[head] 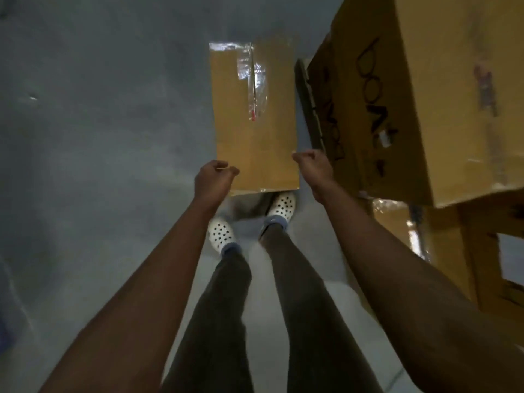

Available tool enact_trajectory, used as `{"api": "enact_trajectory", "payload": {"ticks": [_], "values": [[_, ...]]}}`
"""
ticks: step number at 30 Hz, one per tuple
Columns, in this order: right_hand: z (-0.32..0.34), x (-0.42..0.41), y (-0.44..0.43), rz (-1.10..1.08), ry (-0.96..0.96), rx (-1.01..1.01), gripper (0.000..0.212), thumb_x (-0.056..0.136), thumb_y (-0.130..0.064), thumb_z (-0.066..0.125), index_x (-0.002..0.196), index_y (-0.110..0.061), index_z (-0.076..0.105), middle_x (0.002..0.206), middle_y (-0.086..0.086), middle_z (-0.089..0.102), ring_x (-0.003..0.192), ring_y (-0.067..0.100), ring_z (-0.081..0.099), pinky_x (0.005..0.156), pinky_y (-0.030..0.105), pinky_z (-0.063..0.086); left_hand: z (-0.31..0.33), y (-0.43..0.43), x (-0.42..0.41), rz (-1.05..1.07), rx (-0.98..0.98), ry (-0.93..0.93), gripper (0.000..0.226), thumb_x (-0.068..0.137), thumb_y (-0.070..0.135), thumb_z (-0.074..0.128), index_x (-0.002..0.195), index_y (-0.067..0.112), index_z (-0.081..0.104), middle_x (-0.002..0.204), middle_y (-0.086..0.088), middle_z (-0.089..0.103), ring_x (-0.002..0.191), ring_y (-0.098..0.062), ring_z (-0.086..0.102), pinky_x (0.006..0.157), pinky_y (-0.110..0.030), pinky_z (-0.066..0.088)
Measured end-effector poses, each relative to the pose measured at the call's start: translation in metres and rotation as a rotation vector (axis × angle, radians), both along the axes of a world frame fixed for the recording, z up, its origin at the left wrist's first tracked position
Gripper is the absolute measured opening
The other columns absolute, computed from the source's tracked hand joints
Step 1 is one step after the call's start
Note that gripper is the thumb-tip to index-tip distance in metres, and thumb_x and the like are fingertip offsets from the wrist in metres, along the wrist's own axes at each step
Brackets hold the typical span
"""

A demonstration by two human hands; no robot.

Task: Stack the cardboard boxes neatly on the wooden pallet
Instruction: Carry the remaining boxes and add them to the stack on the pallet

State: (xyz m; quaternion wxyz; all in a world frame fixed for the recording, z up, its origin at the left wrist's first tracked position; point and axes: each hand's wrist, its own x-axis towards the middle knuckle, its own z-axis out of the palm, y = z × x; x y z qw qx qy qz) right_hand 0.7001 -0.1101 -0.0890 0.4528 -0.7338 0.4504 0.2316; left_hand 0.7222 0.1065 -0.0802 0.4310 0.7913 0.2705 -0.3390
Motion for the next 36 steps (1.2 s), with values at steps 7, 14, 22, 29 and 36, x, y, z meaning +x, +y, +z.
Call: {"api": "enact_trajectory", "payload": {"ticks": [7, 14, 22, 29, 36], "values": [[-0.235, 0.083, -0.043, 0.019, 0.041, -0.151, 0.08, 0.083, -0.051, 0.064, 0.154, -0.025, 0.036, 0.156, 0.007, 0.041, 0.138, 0.032, 0.044, 0.111, 0.051, 0.039, -0.233, -0.006, 0.07, 0.233, 0.04, 0.024, 0.092, 0.085, 0.032, 0.076, 0.16, 0.016, 0.024, 0.163, -0.008, 0.03, 0.145, -0.029, 0.037, 0.114, -0.042, 0.038], [-0.274, 0.08, -0.044, 0.022, 0.023, -0.09, 0.083, 0.074, -0.068, 0.064, 0.142, -0.022, 0.053, 0.14, 0.003, 0.058, 0.123, 0.028, 0.058, 0.104, 0.045, 0.048, -0.272, -0.014, 0.065, 0.355, 0.026, 0.045, 0.07, 0.071, 0.041, 0.079, 0.133, 0.016, 0.061, 0.125, 0.002, 0.065, 0.104, -0.02, 0.06, 0.075, -0.03, 0.045], [-0.185, 0.03, 0.045, 0.356, -0.06, 0.017, 0.072, 0.084, -0.06, 0.066, 0.148, -0.031, 0.045, 0.148, -0.006, 0.051, 0.136, 0.025, 0.046, 0.114, 0.047, 0.032, -0.157, -0.024, -0.019, 0.263, 0.033, 0.112, 0.063, 0.068, 0.053, 0.067, 0.119, 0.017, 0.067, 0.114, -0.003, 0.068, 0.106, -0.028, 0.063, 0.092, -0.041, 0.054], [-0.269, 0.025, 0.01, 0.482, -0.202, -0.224, 0.04, 0.086, -0.041, 0.064, 0.122, -0.024, 0.064, 0.132, 0.003, 0.059, 0.126, 0.029, 0.052, 0.107, 0.045, 0.039, -0.252, -0.028, -0.038, 0.277, 0.15, 0.012, 0.088, 0.085, 0.062, 0.064, 0.156, 0.02, 0.032, 0.16, -0.019, 0.024, 0.143, -0.042, 0.031, 0.117, -0.052, 0.031], [-0.309, 0.034, -0.007, 0.244, -0.209, -0.026, 0.081, 0.076, -0.057, 0.07, 0.144, -0.021, 0.046, 0.141, 0.001, 0.054, 0.126, 0.025, 0.054, 0.106, 0.047, 0.046, -0.29, 0.036, -0.029, 0.596, 0.008, -0.085, 0.097, 0.078, 0.043, 0.076, 0.158, 0.016, 0.028, 0.159, -0.007, 0.038, 0.14, -0.029, 0.042, 0.109, -0.046, 0.041]]}}
